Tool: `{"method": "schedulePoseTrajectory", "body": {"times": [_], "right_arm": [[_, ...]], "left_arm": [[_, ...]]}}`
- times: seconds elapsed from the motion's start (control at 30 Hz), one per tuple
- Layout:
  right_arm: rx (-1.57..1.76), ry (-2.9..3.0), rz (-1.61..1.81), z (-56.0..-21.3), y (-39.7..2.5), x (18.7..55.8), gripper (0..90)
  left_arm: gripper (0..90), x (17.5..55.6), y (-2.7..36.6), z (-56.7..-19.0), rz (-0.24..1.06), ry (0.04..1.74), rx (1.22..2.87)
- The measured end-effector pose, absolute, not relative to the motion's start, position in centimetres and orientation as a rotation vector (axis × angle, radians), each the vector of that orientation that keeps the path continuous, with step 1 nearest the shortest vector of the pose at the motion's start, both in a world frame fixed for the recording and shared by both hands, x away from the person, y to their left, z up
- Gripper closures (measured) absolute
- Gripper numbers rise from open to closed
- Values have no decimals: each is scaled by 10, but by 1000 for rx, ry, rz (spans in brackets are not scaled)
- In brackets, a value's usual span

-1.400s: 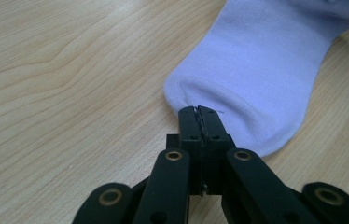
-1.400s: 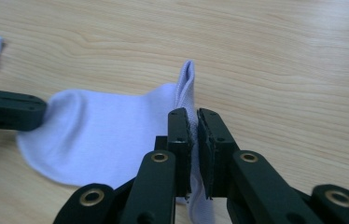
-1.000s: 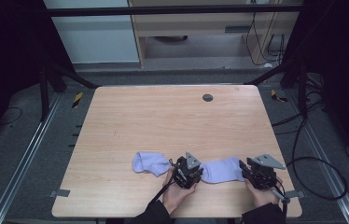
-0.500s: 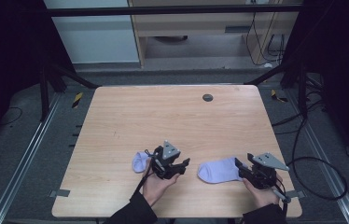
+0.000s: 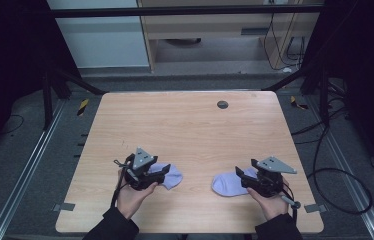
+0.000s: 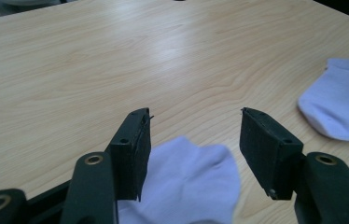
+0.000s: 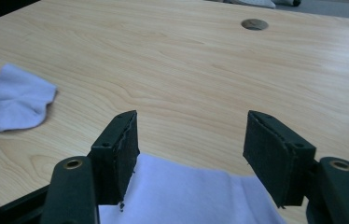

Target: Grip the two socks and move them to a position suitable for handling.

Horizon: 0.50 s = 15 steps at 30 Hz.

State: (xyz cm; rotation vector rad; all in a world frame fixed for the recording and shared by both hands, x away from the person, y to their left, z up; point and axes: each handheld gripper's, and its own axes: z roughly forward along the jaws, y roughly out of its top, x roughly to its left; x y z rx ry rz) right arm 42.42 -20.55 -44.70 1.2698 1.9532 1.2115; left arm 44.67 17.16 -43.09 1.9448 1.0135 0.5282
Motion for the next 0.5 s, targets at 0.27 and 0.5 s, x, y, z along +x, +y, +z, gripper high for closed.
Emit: {"method": "schedulePoseTrajectory", "body": {"times": [0.27, 0.5], "right_arm": [[1214, 2024, 1271, -436, -175, 438, 361], [1129, 2104, 1304, -431, -138, 448, 396]], "left_arm": [[415, 442, 210, -445, 562, 1098, 1930], [418, 439, 236, -458, 566, 1172, 1920]]}}
